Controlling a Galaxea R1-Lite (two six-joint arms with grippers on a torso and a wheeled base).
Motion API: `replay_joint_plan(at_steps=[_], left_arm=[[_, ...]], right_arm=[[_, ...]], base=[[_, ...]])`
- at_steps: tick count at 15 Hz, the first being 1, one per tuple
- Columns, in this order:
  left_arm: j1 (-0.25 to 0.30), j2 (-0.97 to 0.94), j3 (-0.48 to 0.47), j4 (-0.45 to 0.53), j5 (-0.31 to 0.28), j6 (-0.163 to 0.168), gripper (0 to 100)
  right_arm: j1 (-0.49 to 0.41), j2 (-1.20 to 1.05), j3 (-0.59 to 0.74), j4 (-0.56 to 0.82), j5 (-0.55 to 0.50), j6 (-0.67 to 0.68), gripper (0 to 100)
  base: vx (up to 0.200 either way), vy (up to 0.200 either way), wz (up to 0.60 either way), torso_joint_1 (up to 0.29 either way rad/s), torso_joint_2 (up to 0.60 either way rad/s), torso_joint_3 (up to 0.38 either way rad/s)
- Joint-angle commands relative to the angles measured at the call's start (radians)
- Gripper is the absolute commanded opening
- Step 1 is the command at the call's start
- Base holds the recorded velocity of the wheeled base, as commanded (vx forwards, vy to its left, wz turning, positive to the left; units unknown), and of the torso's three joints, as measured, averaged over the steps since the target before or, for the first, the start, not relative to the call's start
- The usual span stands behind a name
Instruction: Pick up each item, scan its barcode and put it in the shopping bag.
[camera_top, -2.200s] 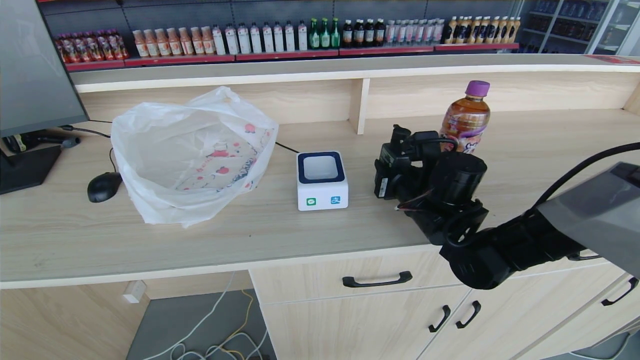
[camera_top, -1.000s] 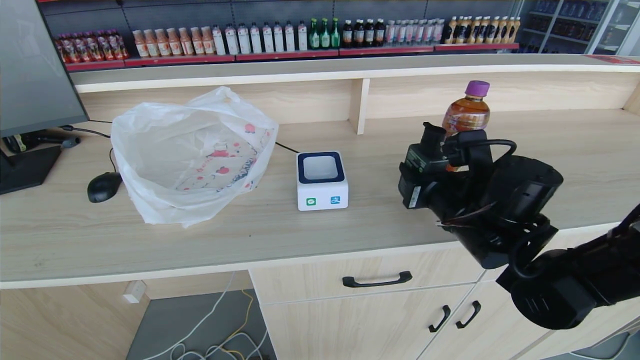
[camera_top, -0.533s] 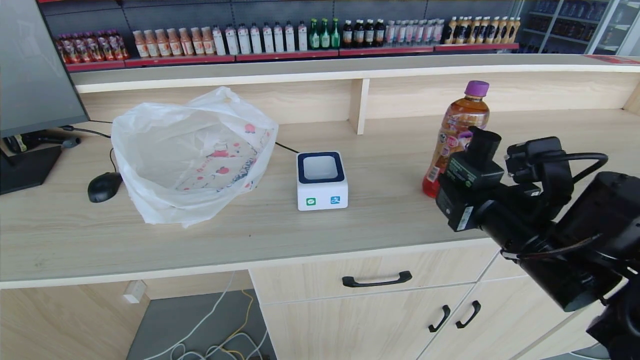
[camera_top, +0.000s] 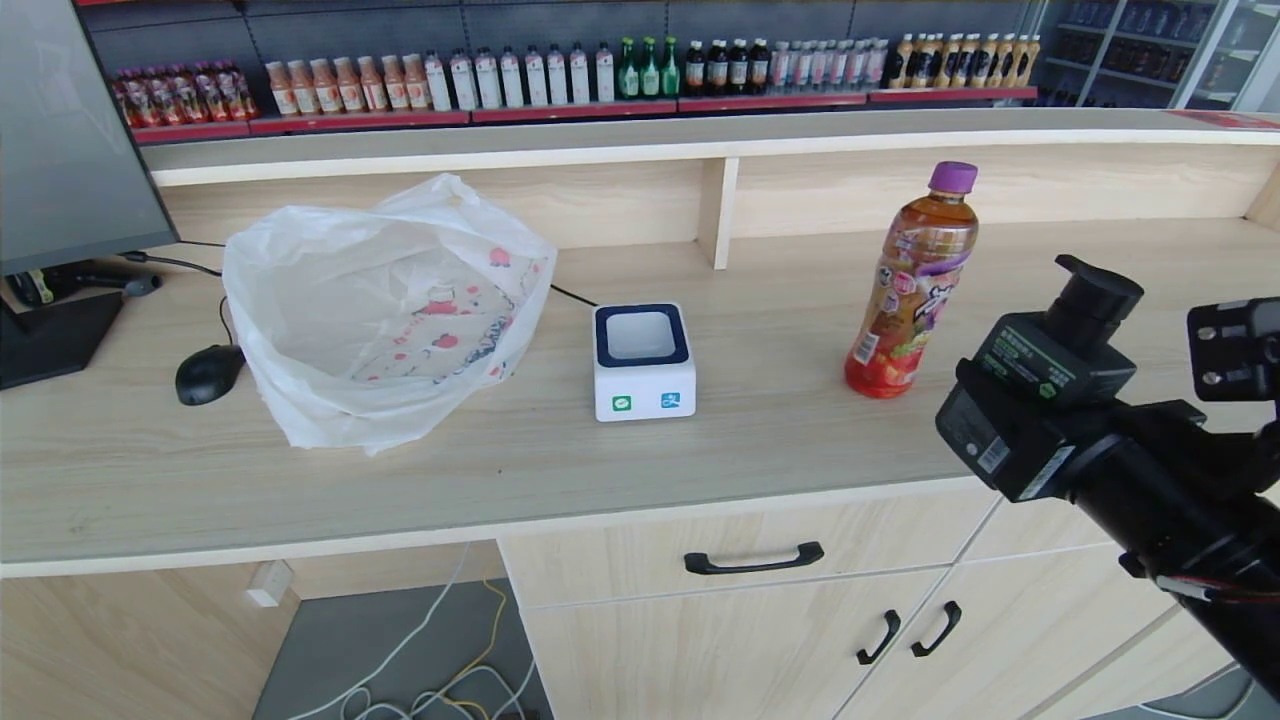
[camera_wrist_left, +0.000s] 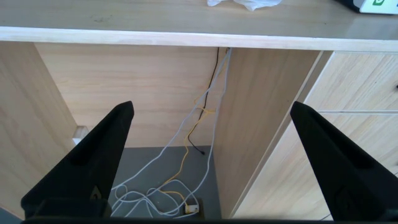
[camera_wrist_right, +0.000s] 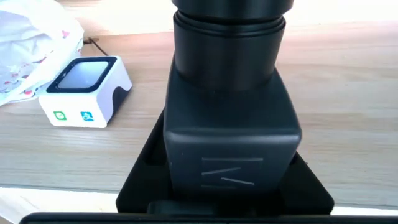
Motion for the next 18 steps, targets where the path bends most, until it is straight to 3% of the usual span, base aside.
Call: replay_joint_plan(at_steps=[1,4,7,11,15,18], left_arm=[[0.000,0.000,0.000,0.000,0.000,0.000,100],[0.000,0.000,0.000,0.000,0.000,0.000,100],[0.000,0.000,0.000,0.000,0.000,0.000,100],[0.000,0.000,0.000,0.000,0.000,0.000,100],[0.000,0.000,0.000,0.000,0.000,0.000,100],[0.000,0.000,0.000,0.000,0.000,0.000,100]], right_arm=[[0.000,-0.017,0.006,0.000,0.014,0.042,0],[0.000,-0.013,-0.006,0.000,0.152,0.104,0],[0.029,0.000,-0.012,0.000,0.355,0.167,0],[0.068,0.003,-0.014,-0.002,0.407,0.256,0],[0.127,0.006,-0.015,-0.005,0.554,0.348,0],[0.163,0.016,-0.007,-0.080,0.646,0.450,0]], base=[[0.000,0.000,0.00,0.000,0.00,0.000],[0.000,0.000,0.00,0.000,0.00,0.000],[0.000,0.000,0.00,0.000,0.00,0.000],[0.000,0.000,0.00,0.000,0.00,0.000],[0.000,0.000,0.00,0.000,0.00,0.000],[0.000,0.000,0.00,0.000,0.00,0.000]])
